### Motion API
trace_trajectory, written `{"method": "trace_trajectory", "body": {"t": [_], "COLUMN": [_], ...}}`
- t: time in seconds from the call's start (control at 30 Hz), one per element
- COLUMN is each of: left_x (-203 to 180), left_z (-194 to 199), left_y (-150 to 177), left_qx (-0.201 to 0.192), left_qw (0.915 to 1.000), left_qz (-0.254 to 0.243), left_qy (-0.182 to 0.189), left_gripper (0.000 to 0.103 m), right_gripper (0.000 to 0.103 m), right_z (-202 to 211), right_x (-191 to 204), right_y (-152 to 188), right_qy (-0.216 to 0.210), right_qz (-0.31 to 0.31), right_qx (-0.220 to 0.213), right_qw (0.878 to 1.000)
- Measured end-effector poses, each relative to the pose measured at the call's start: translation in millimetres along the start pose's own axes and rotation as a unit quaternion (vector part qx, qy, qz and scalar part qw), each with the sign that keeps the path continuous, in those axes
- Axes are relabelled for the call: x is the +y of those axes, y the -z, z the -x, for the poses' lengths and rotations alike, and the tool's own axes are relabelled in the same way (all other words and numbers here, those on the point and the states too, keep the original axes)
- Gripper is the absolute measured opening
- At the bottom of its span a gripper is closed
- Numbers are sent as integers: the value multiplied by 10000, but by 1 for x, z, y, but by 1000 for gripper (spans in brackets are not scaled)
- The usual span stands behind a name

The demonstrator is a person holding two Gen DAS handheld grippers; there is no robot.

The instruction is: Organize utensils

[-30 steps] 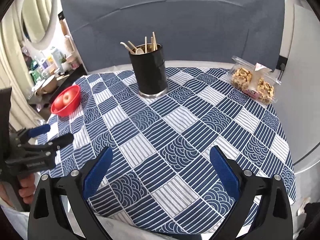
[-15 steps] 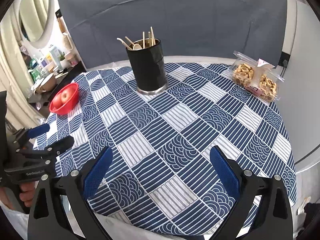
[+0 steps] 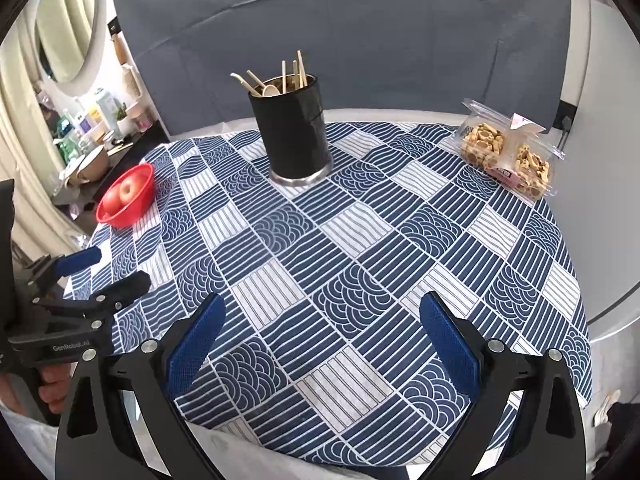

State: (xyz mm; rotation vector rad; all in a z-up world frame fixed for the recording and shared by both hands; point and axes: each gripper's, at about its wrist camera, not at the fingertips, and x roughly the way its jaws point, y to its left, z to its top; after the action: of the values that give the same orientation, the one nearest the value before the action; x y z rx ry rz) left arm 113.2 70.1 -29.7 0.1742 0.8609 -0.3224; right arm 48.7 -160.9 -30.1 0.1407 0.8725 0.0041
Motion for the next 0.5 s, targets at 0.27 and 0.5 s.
{"method": "trace_trajectory", "body": {"t": [0.27, 0.5], "left_x": [-1, 1], "left_z": [4, 6], "left_y": [3, 4], "left_qx": [-1, -17], "left_qw": [10000, 10000], "left_qz": [-19, -2], "left_qy": [-20, -94], "left_gripper": [97, 97], "right_gripper": [93, 93], "right_z": [0, -1], "right_x": [3, 4], "right_y": [1, 0], "right_qy": [-96, -145], "right_qz": [53, 79], "right_qx": [33, 24], "right_qw": [9999, 9999]}}
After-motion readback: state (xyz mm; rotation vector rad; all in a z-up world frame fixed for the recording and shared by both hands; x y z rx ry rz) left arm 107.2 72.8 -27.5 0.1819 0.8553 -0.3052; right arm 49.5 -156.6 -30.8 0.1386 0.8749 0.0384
